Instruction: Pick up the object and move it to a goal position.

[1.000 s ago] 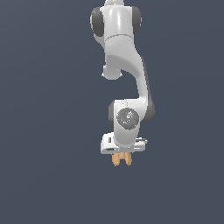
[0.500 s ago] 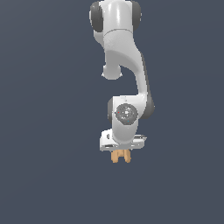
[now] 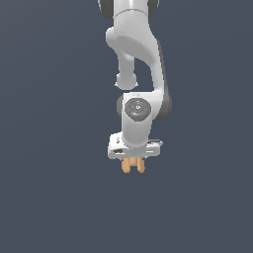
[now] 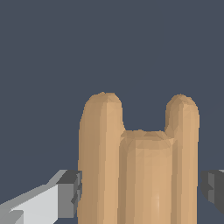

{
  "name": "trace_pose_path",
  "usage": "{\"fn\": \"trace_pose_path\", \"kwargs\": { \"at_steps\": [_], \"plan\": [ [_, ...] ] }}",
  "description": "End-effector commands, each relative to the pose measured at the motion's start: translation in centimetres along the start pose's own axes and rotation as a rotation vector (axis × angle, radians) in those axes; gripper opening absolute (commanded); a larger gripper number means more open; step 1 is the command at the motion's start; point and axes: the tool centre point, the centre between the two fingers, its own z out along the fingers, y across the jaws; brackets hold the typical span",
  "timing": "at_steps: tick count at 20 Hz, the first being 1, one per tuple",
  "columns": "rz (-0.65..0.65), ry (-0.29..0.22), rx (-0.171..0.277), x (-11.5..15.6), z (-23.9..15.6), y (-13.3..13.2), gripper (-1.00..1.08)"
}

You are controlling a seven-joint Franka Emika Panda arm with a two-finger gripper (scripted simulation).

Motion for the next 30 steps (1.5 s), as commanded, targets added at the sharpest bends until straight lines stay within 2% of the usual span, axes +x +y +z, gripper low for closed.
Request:
{"fn": "trace_pose_path", "kwargs": {
  "at_steps": [1, 16, 30],
  "plan": [
    [0.000, 0.001, 0.000, -1.1, -1.8, 0.5, -1.00],
    [-0.001, -0.006, 0.001, -8.7, -13.3, 3.8, -1.00],
    [-0.002, -0.012, 0.004, -16.3, -25.8, 7.4, -1.00]
  ]
}}
